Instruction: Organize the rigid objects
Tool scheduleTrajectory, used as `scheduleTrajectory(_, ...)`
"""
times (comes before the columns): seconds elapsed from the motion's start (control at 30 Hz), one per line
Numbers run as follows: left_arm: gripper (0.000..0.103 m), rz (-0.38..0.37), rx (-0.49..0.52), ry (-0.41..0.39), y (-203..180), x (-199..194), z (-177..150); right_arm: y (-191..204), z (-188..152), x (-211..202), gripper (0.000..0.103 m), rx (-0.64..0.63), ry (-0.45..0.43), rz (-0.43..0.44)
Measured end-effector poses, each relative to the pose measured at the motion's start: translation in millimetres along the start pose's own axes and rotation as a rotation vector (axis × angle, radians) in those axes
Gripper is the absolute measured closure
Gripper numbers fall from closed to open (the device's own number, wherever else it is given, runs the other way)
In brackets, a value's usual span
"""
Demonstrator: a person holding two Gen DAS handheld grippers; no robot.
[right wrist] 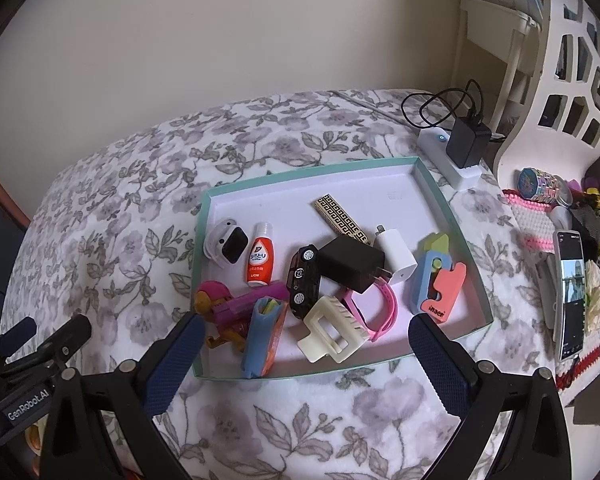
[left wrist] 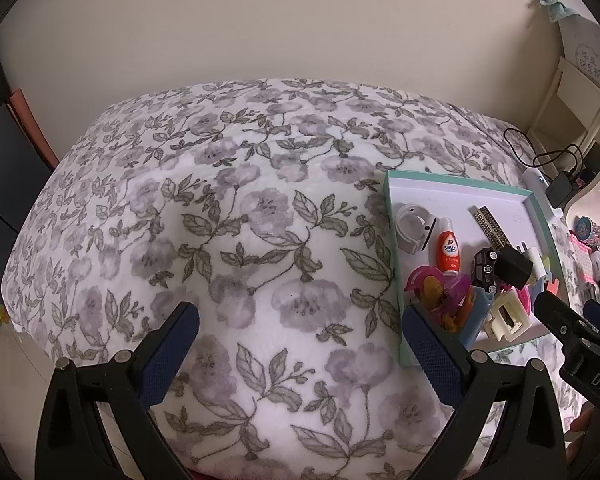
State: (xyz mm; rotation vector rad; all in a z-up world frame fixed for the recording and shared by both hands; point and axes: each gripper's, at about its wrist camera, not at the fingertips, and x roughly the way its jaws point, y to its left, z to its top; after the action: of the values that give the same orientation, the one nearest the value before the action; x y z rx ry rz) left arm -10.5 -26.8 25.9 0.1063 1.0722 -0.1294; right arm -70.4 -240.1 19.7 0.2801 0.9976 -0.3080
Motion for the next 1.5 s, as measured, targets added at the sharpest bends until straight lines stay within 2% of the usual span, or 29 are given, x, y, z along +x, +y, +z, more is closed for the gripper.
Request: scheduleTrajectory(1.5,0.002,0.025,-0.007,0.009,3.7,4.1,-0.3,0.2,0.4,1.3,0.000,0.000,0.002,-0.001)
